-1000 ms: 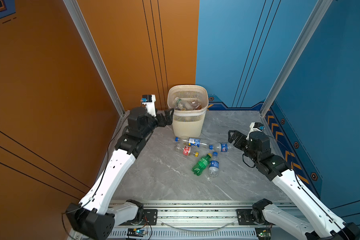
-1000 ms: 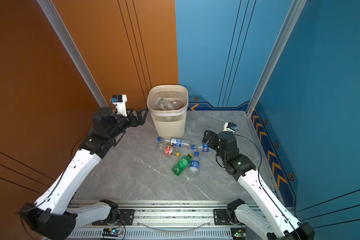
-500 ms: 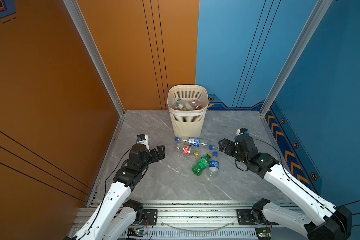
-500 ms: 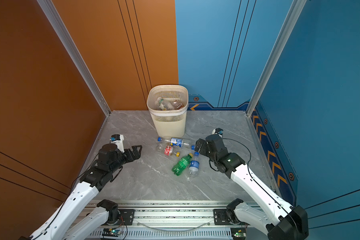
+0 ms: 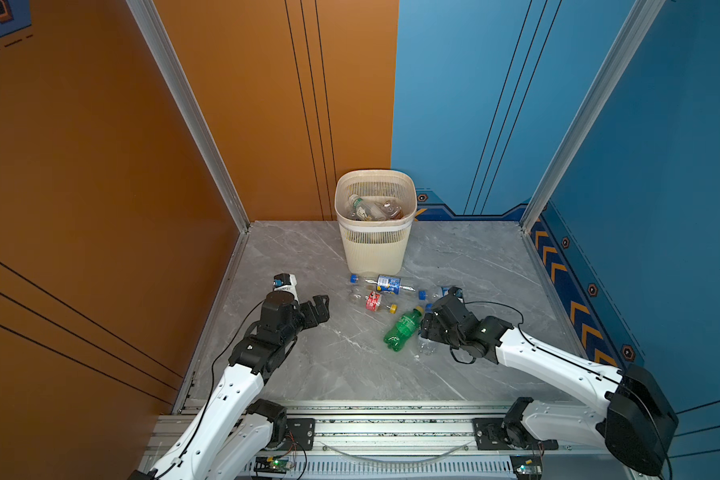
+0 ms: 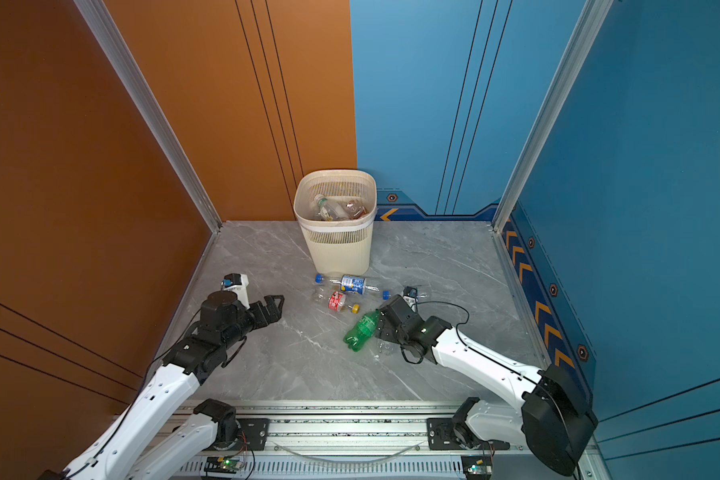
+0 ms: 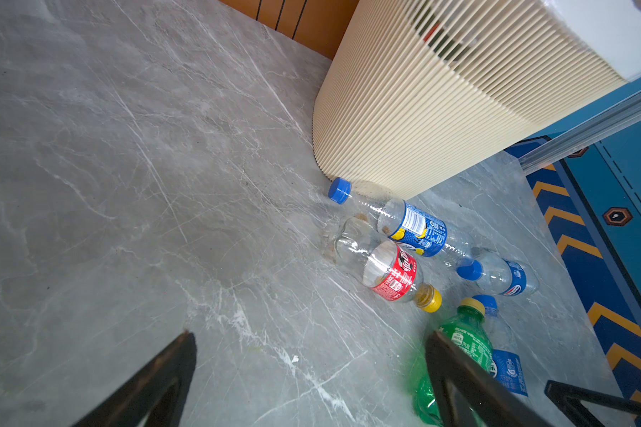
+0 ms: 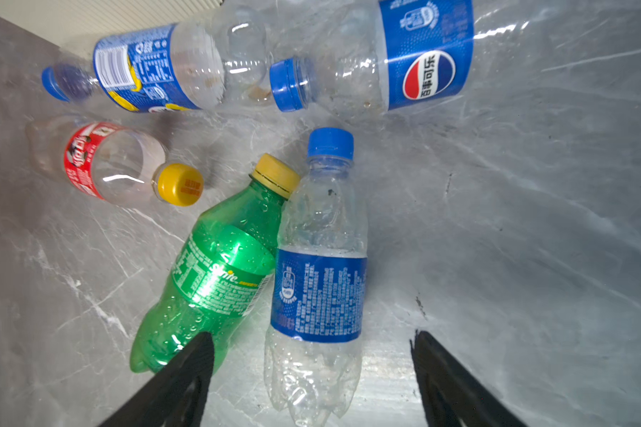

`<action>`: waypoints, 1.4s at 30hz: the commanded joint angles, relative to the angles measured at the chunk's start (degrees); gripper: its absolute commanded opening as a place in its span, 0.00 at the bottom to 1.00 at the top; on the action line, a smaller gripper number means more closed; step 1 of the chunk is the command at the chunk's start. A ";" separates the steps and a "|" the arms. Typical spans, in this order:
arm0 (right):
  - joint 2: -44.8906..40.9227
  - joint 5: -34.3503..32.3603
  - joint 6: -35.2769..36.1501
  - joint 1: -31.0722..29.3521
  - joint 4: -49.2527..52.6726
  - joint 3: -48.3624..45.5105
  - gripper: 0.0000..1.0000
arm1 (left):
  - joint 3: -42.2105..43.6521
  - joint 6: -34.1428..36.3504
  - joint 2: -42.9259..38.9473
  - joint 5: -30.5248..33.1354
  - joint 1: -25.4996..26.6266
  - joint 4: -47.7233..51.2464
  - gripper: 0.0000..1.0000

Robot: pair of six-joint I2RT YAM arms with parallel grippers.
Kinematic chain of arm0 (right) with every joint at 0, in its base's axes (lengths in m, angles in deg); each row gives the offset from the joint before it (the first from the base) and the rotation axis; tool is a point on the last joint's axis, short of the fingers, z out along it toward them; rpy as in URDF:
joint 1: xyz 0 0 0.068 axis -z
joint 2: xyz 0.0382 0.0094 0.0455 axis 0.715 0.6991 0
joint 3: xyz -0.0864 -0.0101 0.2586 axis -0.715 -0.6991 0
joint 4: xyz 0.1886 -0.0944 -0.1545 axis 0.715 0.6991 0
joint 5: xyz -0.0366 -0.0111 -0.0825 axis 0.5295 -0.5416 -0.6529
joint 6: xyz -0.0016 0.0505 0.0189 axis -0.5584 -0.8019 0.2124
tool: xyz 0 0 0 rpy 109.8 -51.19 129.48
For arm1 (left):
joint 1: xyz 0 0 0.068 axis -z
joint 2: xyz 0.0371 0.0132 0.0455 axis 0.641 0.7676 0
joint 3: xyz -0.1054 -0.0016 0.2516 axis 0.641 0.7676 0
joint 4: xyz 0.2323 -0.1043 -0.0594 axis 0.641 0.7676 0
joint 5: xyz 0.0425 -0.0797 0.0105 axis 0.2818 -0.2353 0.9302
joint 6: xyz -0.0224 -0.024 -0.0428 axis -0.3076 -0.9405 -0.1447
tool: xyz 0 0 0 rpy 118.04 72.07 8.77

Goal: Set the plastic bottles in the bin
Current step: 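Close the right gripper on the upright blue-label water bottle, then carry the blue-label bottle over the wastebasket and open the right gripper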

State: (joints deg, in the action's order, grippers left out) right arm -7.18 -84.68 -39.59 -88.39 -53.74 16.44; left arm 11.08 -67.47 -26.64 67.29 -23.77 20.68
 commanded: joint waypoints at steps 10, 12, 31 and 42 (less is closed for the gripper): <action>9.08 -2.57 -0.24 0.49 -3.71 0.59 0.77 | 1.22 -0.58 -0.94 0.44 -1.31 -0.06 0.98; 10.28 -2.50 -0.42 0.64 -4.48 0.46 0.75 | 1.22 -0.57 -0.87 0.32 -1.43 -0.02 0.98; 4.57 -4.84 1.16 0.78 -1.28 2.53 0.55 | 3.13 -1.71 -0.74 0.83 -2.83 -0.33 0.98; -3.56 -6.11 6.92 0.42 3.27 15.44 0.54 | 5.68 -3.91 -2.17 0.88 -4.29 -0.08 0.98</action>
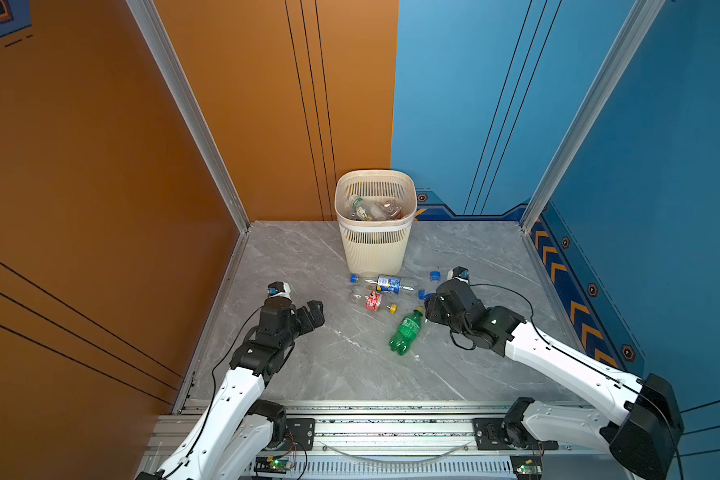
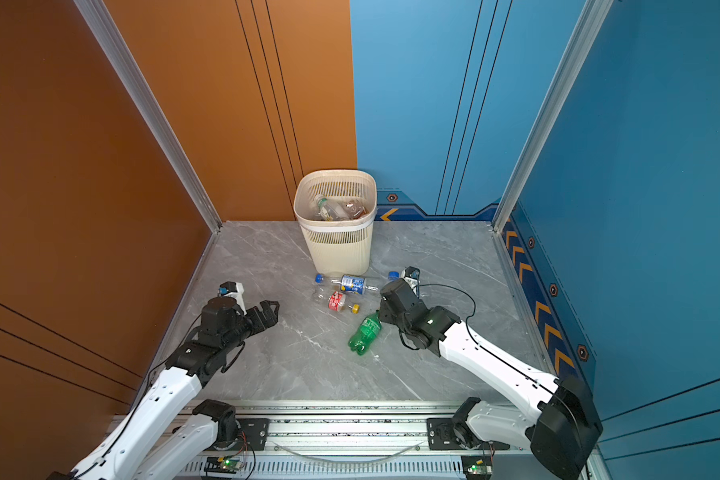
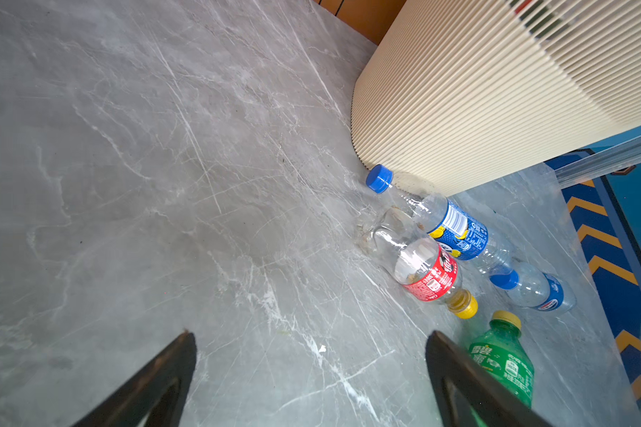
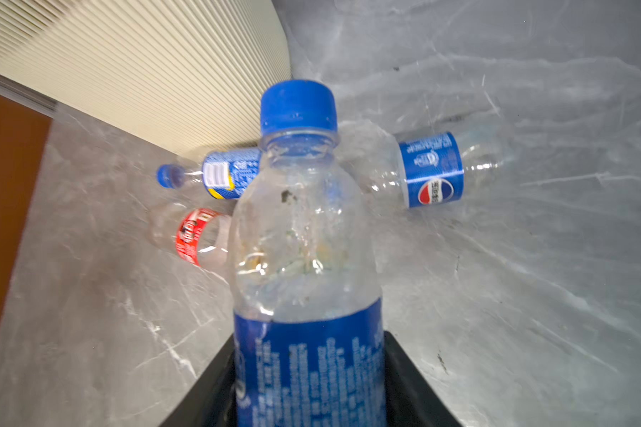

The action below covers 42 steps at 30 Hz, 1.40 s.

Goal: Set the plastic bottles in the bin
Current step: 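Carry the blue-label bottle over the wastebasket and open the right gripper, then withdraw the right arm while the left gripper reaches toward the green Sprite bottle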

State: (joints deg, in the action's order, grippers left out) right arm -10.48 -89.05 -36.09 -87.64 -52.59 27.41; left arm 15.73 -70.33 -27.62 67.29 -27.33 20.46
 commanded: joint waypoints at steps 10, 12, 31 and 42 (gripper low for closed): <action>14.51 2.09 16.91 0.46 0.35 34.23 0.55 | 3.56 -2.89 -5.02 -0.27 -2.02 2.76 0.98; 18.78 4.29 18.22 1.39 0.11 40.41 0.55 | 4.07 -3.25 -6.41 -0.34 -2.12 3.55 0.98; 50.46 13.19 21.91 12.35 7.23 83.66 0.56 | 6.00 -4.40 -16.49 -0.44 -3.94 11.94 0.98; 50.44 14.83 23.74 14.92 10.85 85.77 0.99 | 5.90 -4.57 -16.07 -1.14 -4.27 10.74 0.98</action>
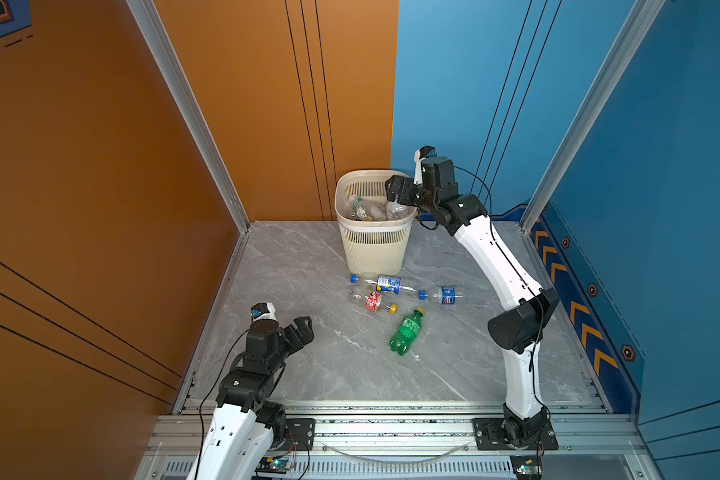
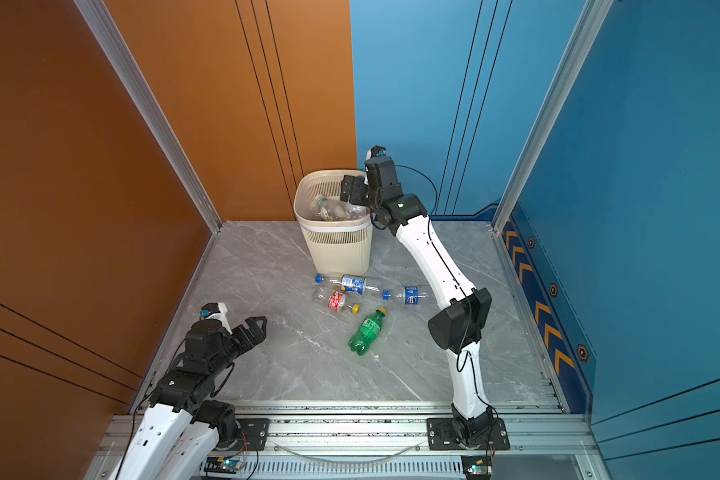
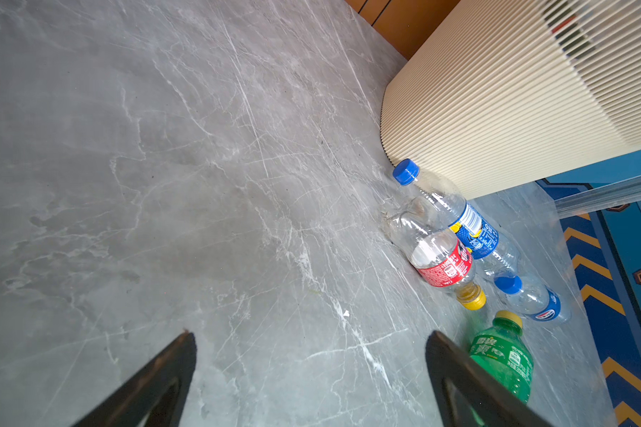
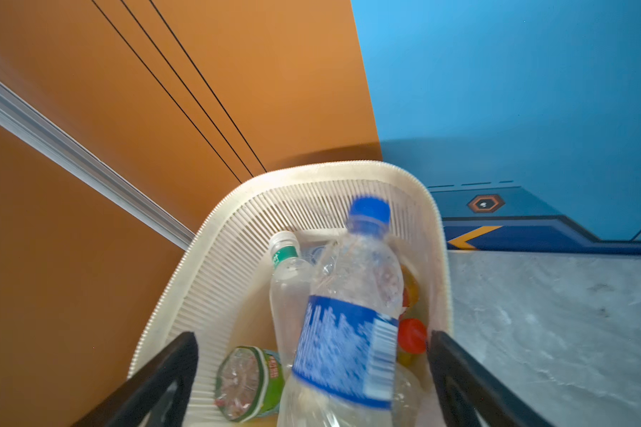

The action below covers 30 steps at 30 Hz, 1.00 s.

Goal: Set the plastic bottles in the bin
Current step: 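Withdraw the right arm while the left gripper reaches toward the green Sprite bottle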

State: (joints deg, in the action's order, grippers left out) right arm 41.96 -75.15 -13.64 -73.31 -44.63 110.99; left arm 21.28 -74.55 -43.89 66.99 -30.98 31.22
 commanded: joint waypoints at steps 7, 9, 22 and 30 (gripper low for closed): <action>-21.35 -2.14 3.10 -1.42 0.18 -14.12 1.00 | 0.08 -0.65 2.91 -3.61 -0.60 -4.17 0.98; -31.72 -4.94 2.58 -2.99 -6.58 -29.92 0.99 | -0.02 -0.56 3.92 -4.52 -0.55 -5.50 0.98; -60.12 -11.20 -10.38 -3.63 -13.15 -77.71 1.00 | -1.04 0.06 9.22 -7.19 2.66 -8.49 0.98; -59.99 -11.75 -12.30 -2.75 -11.63 -79.36 1.00 | -4.16 2.02 13.30 -1.96 12.71 -8.62 0.99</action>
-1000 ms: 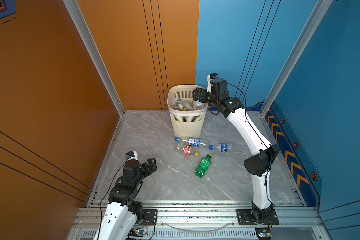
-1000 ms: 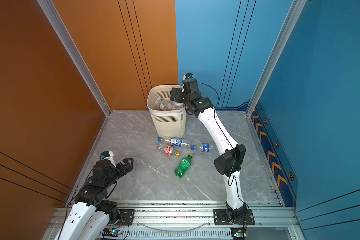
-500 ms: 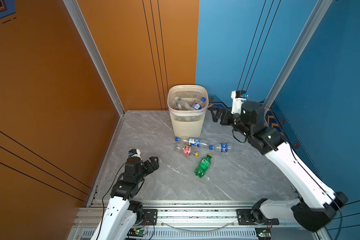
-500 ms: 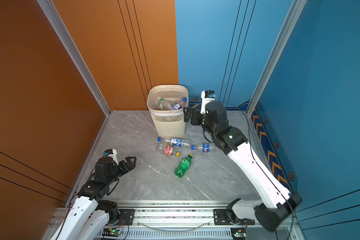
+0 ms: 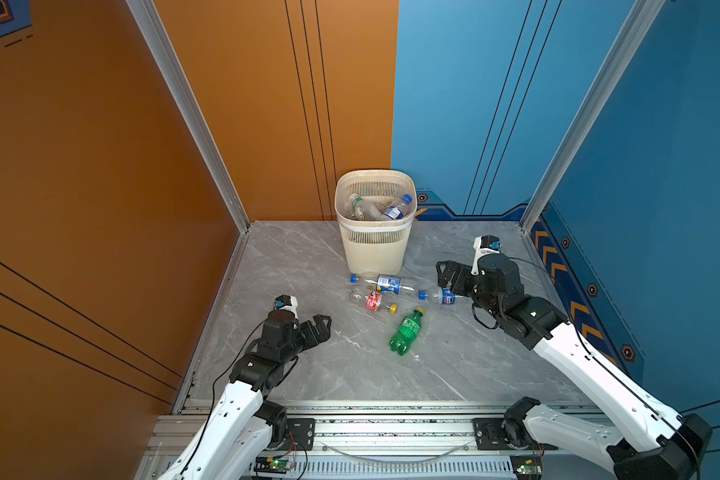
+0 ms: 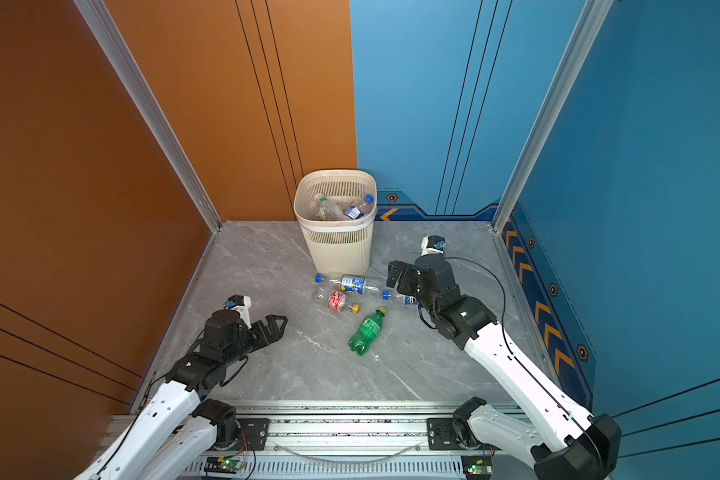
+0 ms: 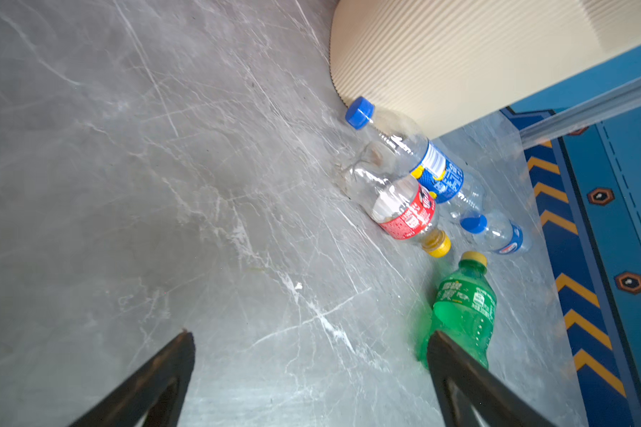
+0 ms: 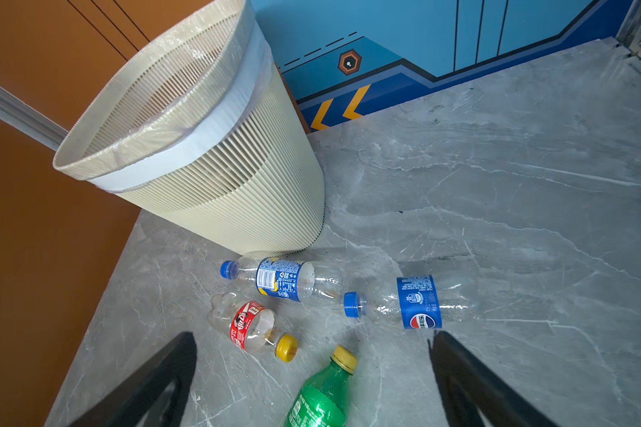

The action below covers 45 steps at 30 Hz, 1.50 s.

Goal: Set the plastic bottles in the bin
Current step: 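Withdraw the right arm while the left gripper reaches toward the green Sprite bottle, then close the left gripper around the green Sprite bottle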

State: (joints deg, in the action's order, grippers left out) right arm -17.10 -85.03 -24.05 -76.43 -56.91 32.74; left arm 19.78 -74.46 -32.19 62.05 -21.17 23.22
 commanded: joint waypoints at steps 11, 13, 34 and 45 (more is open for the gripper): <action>-5.71 -1.81 -4.40 4.07 1.56 -5.55 0.99 | -16.32 9.13 20.77 10.52 21.72 -1.17 0.98; -6.51 -1.38 -4.93 5.05 1.60 -6.55 0.99 | -18.94 10.31 24.44 11.18 24.55 -1.26 0.98; -10.24 2.15 -6.57 11.16 1.48 -11.53 0.99 | -41.42 16.05 57.48 14.55 39.13 7.56 0.92; -11.78 3.35 -6.83 13.19 1.51 -13.08 0.99 | -47.03 16.84 67.48 11.68 37.38 8.65 0.82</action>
State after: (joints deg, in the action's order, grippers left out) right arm -27.94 -82.69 -30.06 -63.86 -56.69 20.63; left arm -25.21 -58.86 33.95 75.14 17.06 29.97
